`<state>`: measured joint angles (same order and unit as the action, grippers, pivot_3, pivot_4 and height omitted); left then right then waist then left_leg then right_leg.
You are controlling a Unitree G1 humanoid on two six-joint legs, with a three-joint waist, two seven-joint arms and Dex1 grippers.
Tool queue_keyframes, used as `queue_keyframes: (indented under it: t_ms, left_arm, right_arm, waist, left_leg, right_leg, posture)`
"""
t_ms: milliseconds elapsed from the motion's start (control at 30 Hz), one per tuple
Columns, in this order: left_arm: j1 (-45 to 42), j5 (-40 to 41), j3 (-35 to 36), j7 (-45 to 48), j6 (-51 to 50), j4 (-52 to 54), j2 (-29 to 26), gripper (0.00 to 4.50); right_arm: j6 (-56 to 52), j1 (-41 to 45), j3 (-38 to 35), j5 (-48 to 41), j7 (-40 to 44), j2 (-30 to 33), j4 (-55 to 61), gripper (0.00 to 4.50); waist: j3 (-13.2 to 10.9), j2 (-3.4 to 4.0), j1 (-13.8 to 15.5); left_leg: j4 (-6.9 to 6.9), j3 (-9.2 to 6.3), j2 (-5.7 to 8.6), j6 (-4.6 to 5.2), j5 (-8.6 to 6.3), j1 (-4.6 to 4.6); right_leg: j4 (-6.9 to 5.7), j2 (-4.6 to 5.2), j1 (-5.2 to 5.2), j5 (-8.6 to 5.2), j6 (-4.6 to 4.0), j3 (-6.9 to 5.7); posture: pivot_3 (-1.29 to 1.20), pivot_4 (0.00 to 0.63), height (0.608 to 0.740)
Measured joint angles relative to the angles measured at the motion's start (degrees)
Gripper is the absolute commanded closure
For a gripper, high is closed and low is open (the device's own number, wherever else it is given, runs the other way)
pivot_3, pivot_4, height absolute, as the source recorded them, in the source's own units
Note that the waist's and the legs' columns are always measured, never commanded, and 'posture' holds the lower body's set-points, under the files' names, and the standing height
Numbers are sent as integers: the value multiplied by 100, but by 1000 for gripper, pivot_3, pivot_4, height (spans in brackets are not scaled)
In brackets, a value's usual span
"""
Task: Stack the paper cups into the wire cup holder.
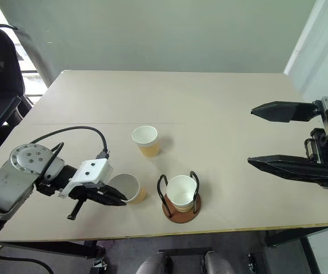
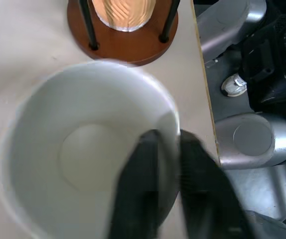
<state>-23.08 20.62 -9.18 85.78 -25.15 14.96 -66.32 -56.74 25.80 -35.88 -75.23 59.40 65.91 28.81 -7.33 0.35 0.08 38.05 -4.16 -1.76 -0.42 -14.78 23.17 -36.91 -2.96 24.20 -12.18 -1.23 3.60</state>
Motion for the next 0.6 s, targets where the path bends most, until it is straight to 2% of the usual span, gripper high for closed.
queue_keyframes:
  t_ms: [267, 367, 500, 600]
  left_arm:
    - [-17, 277, 115, 138, -176, 16, 8, 4461]
    - [-359, 606, 278, 290, -329, 9, 6, 4461]
    - [-1688, 983, 266, 425, -165, -218, -160, 4461]
    - [-3260, 1224, -460, 436, 333, -811, 29, 4461]
  right_arm:
    - [226, -497, 63, 372, 309, 158, 242, 0]
    - [380, -648, 58, 587, 379, 185, 310, 0]
    - [583, -763, 69, 854, 425, 185, 316, 0]
    - [783, -733, 179, 1061, 482, 196, 256, 0]
  waist:
    - [1, 0, 5]
    - [4, -5, 18]
    - [6, -5, 47]
    - [5, -7, 83]
  left_leg:
    - [1, 1, 0, 7, -4, 2]
    - [4, -1, 0, 7, -4, 5]
    - [18, 2, 2, 16, -6, 4]
    - [29, -2, 3, 28, -1, 11]
  right_leg:
    - [0, 0, -1, -1, 8, 0]
    - [-2, 0, -1, -1, 7, -1]
    - [0, 1, -8, 1, 7, 3]
    - [5, 2, -12, 2, 4, 5]
  posture:
    - [0, 150, 740]
    - [0, 150, 740]
    - [0, 150, 740]
    - [0, 150, 740]
